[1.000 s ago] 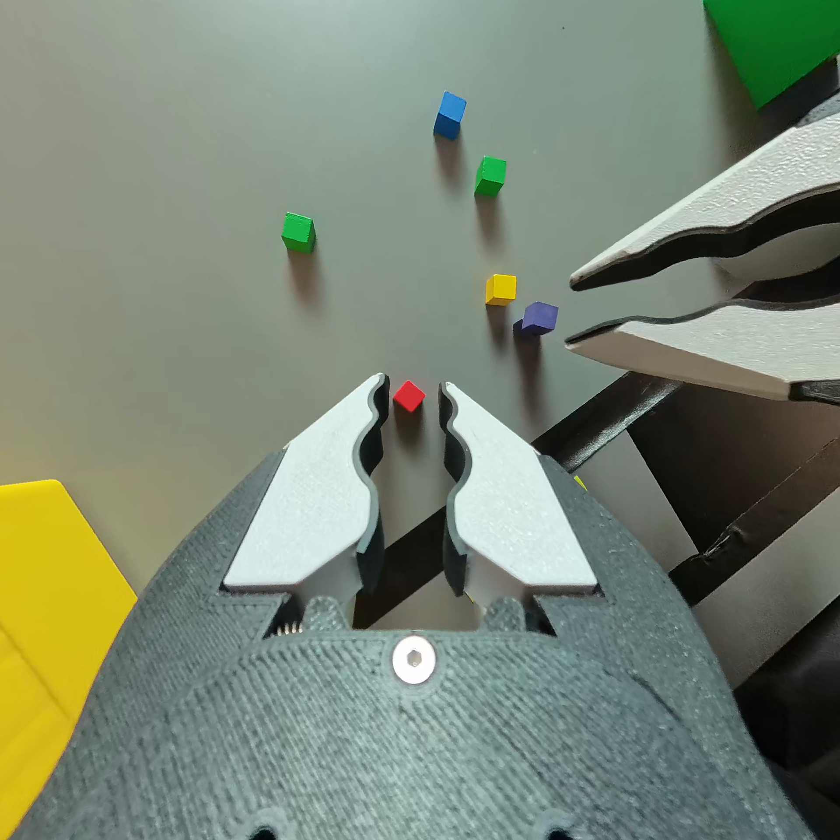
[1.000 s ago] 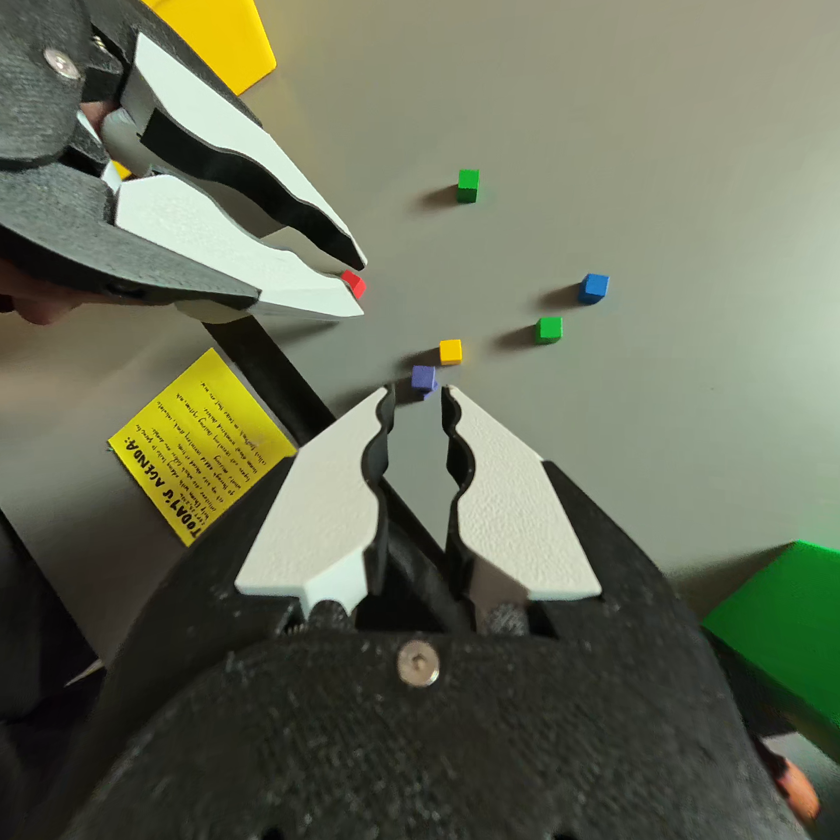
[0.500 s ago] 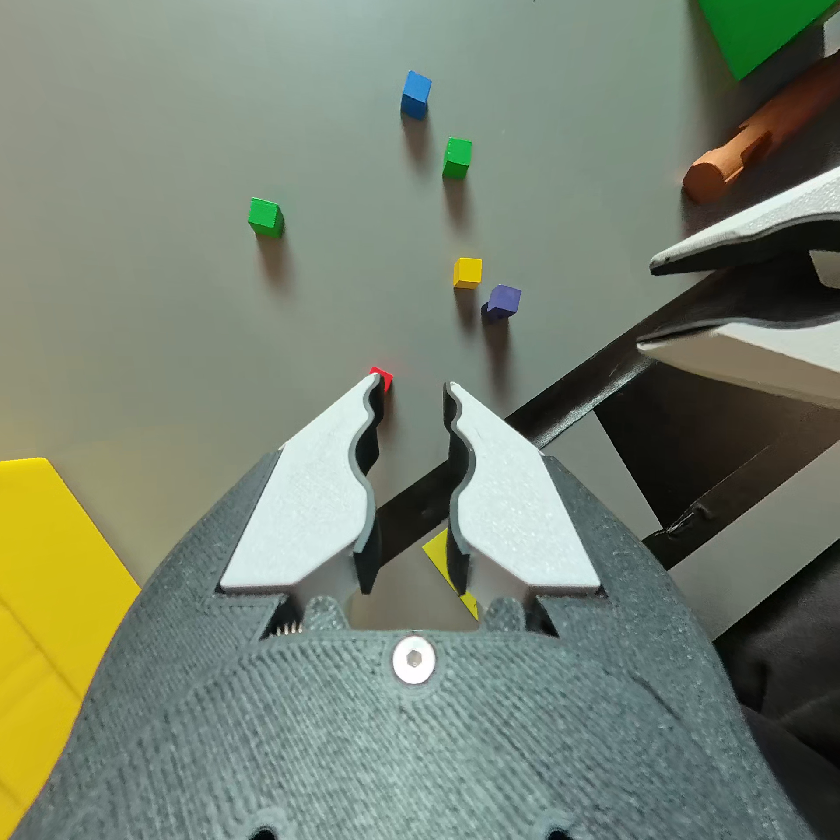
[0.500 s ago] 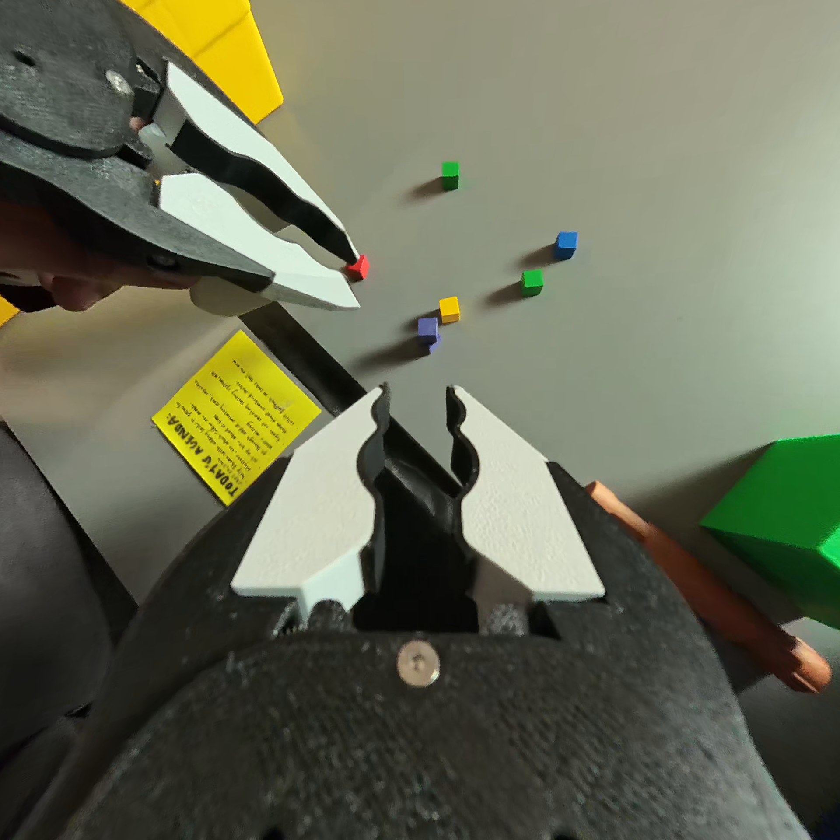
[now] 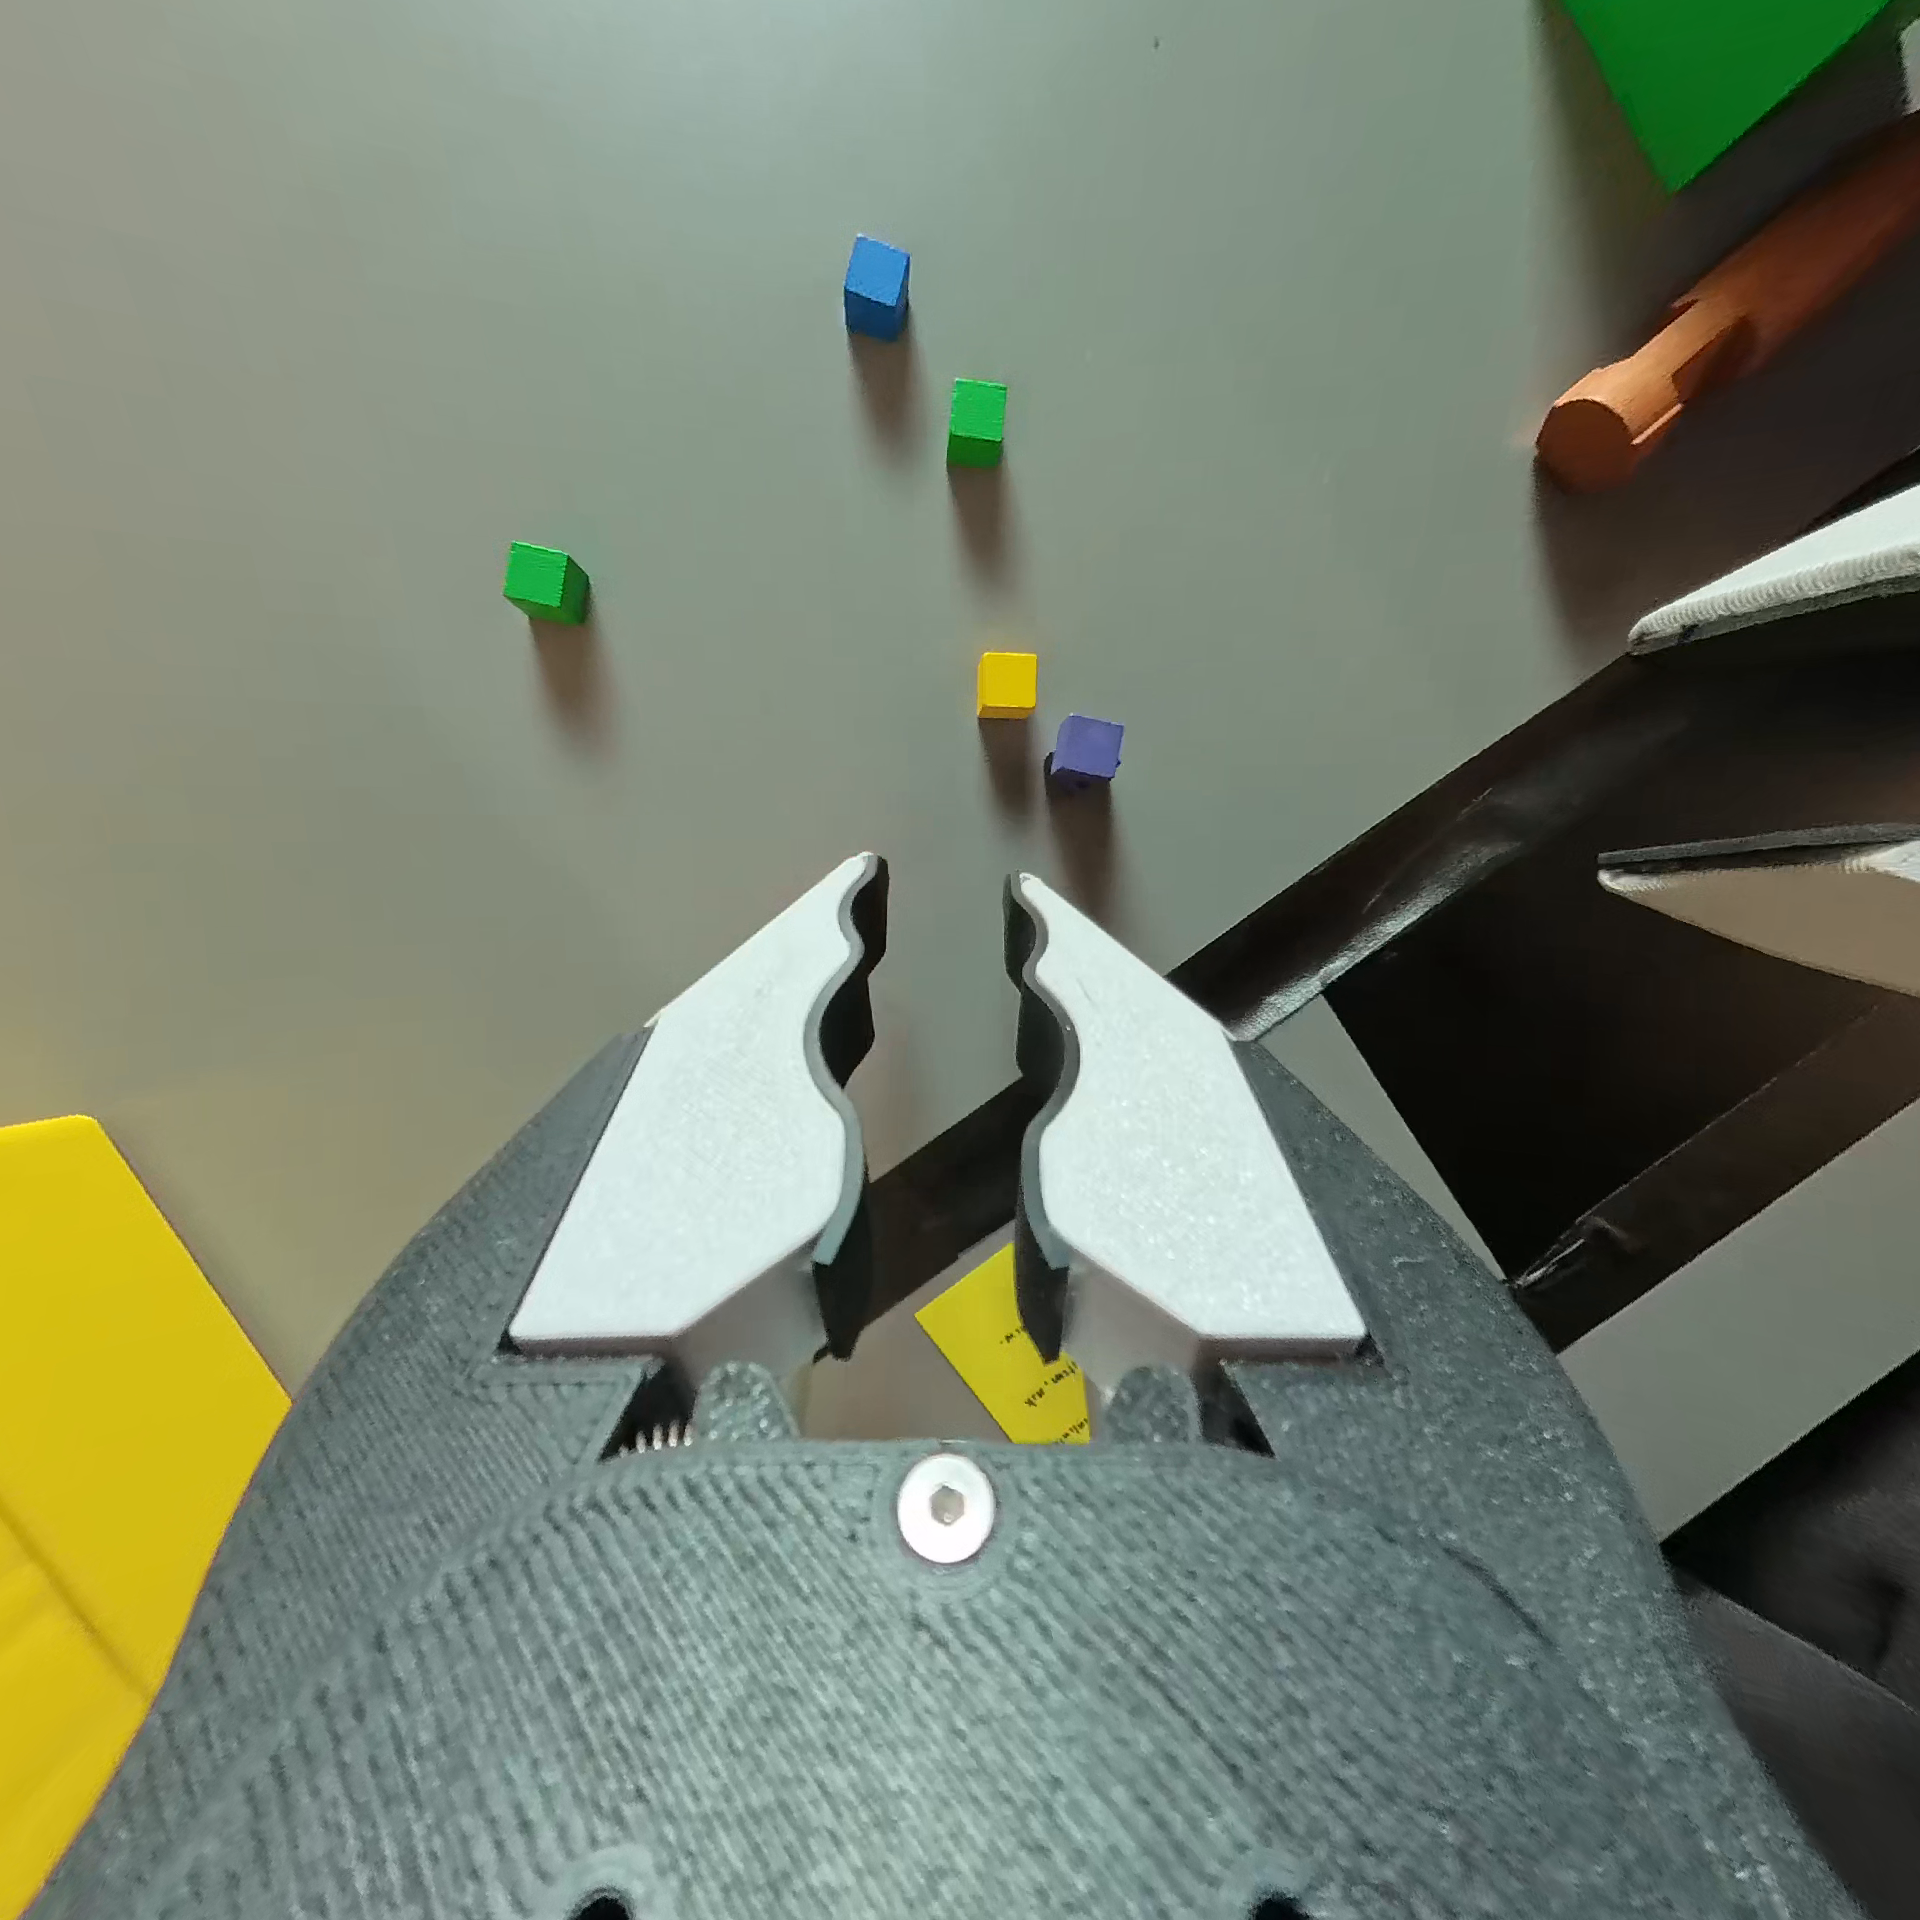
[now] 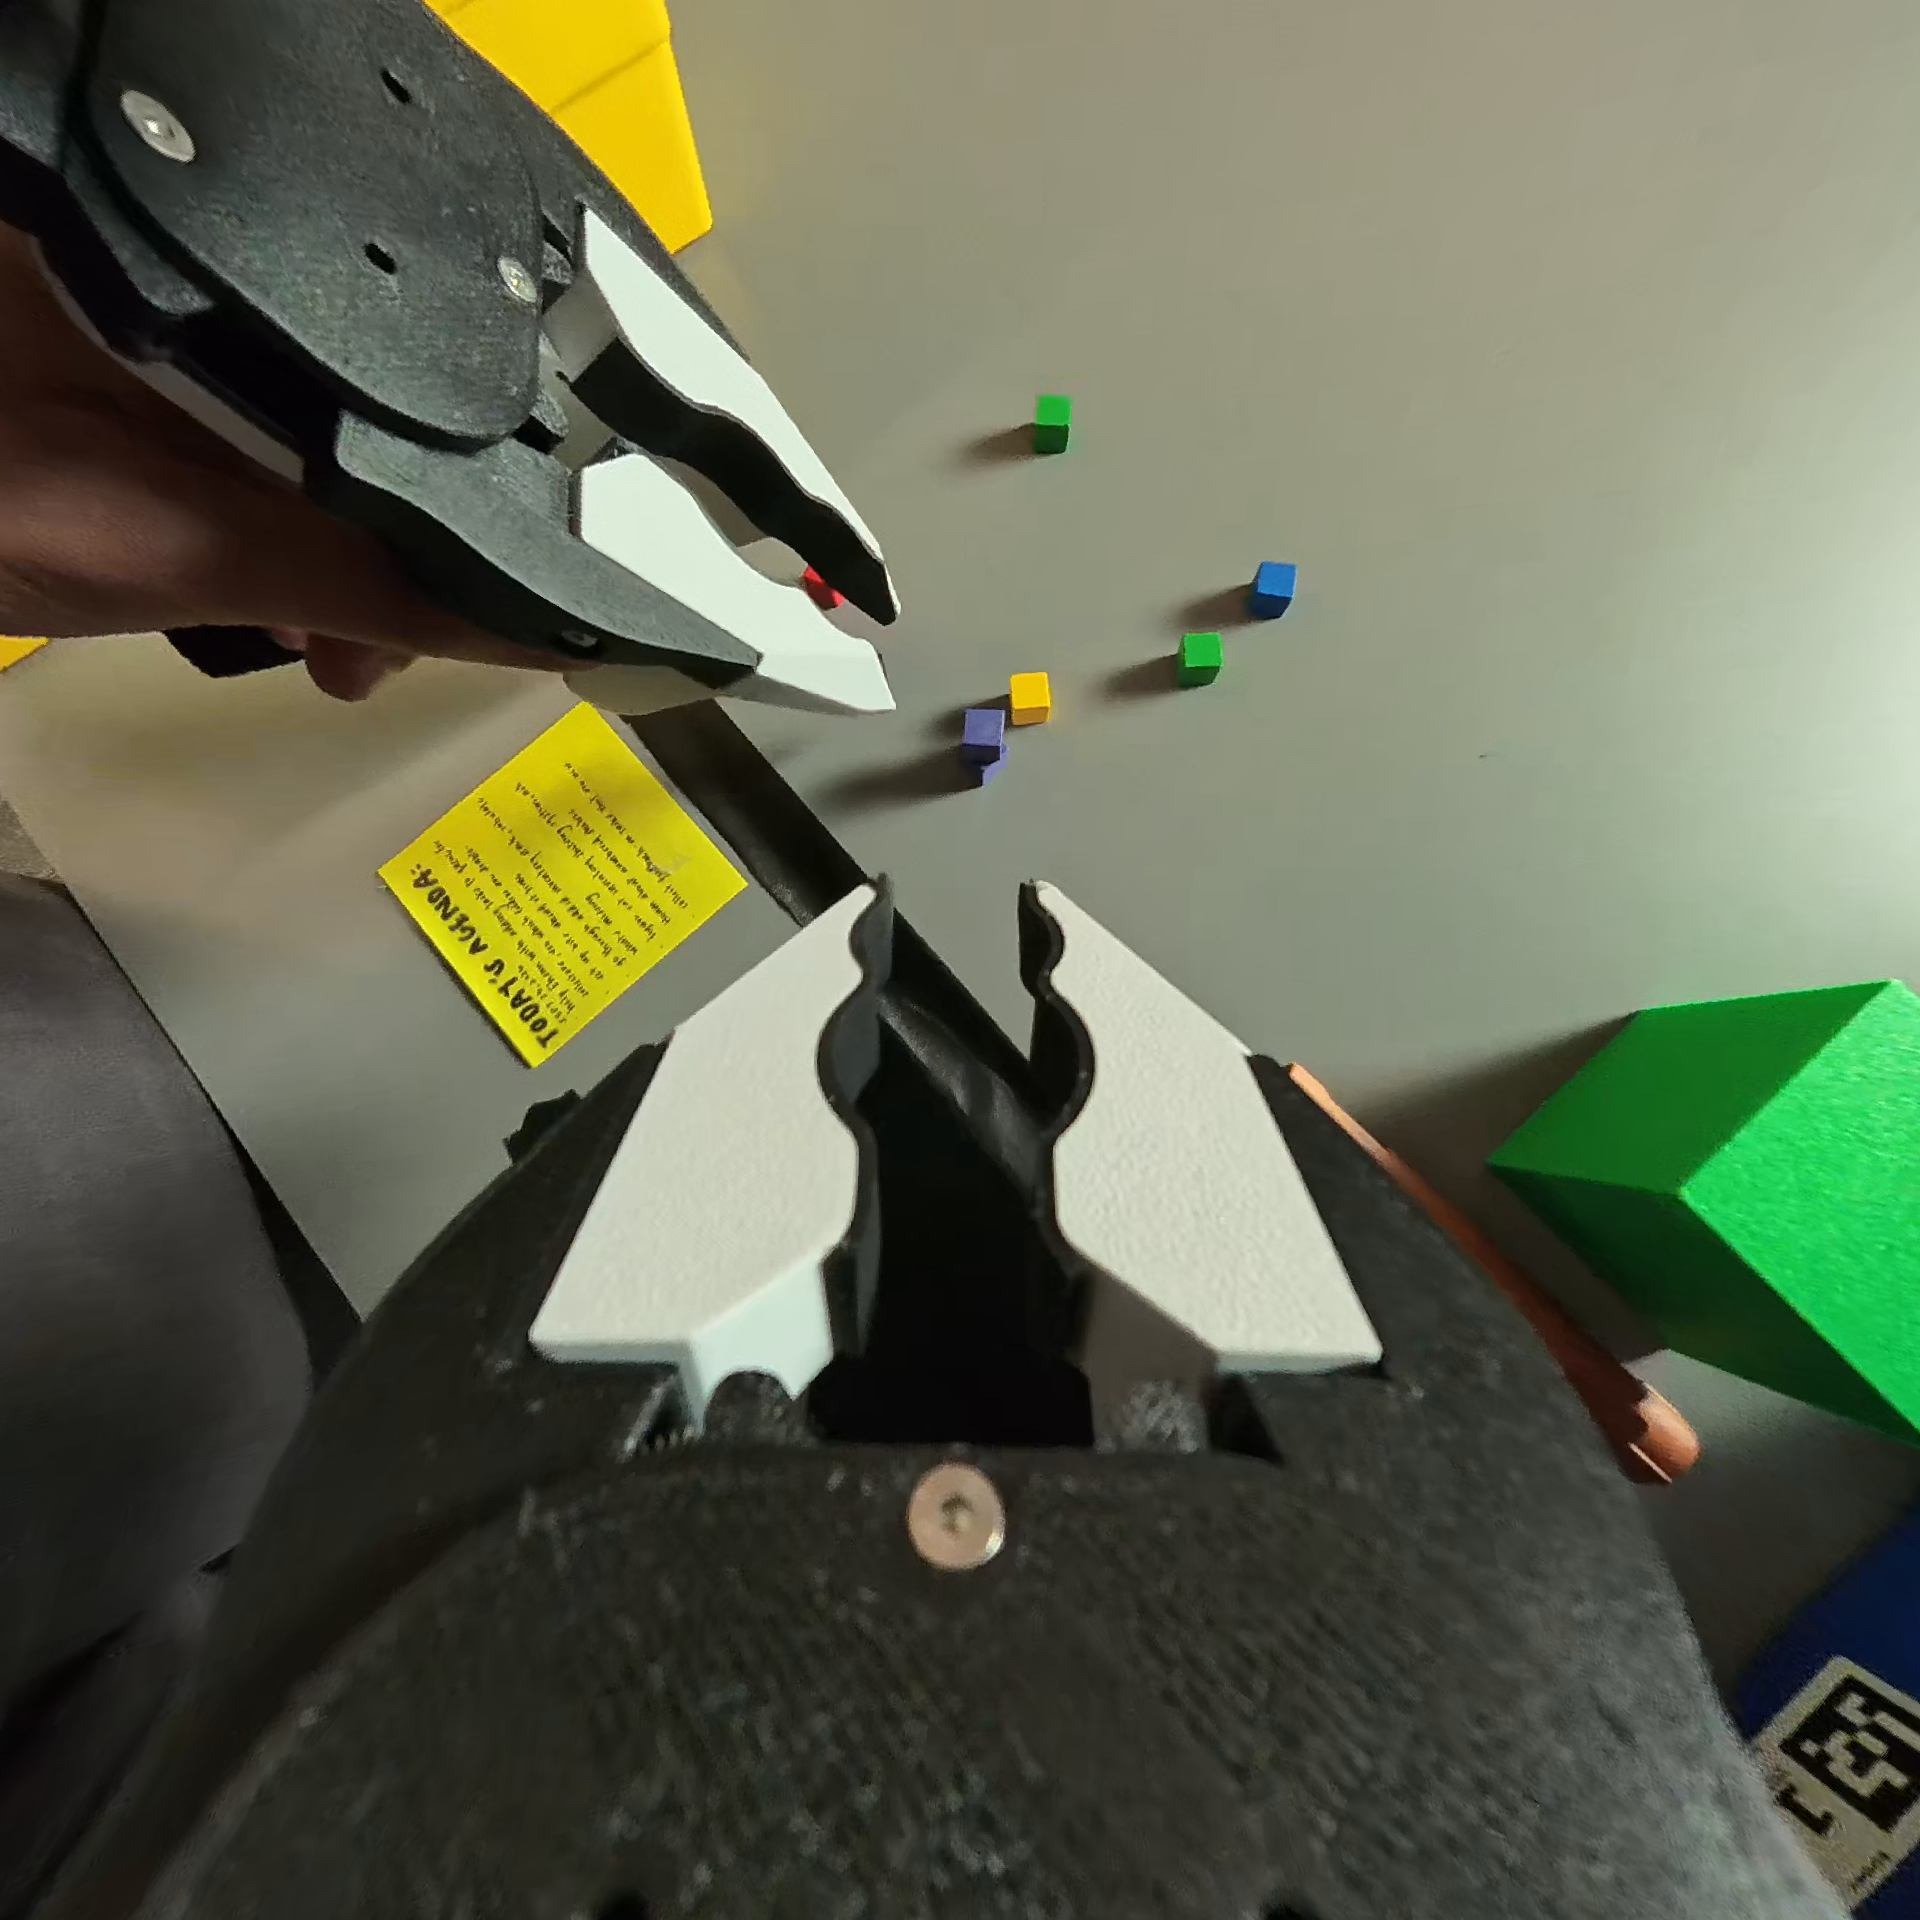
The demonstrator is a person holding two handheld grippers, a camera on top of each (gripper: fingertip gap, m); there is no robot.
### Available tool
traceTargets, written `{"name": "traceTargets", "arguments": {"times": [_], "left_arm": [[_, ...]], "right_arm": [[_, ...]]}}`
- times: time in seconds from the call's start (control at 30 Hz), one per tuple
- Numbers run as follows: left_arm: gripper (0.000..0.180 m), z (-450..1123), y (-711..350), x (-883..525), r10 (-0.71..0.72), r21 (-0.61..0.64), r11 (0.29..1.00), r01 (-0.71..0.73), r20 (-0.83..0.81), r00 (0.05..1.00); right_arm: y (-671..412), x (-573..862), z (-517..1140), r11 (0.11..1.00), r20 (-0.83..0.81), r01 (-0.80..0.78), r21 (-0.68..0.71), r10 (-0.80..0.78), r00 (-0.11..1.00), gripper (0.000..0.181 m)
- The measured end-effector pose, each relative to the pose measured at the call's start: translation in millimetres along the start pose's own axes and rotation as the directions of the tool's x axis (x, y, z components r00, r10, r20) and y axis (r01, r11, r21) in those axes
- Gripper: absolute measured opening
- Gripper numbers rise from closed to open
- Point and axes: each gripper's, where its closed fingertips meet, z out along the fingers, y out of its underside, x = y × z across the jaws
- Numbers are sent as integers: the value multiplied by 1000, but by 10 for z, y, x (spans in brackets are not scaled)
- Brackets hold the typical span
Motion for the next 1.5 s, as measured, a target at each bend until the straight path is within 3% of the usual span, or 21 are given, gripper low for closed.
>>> {"name": "traceTargets", "arguments": {"times": [0.47, 1.5], "left_arm": [[20, -162, 24, -60, -77, 42, 996, 78, -11, 997], [21, -1045, 122, -342, -28, 104, 994, 33, -50, 998]], "right_arm": [[-83, -106, 34, 1000, 16, -17, -6, 17, 1000, 23], [-679, -166, -166, 996, -139, -78, 48, 84, 987, 28]]}}
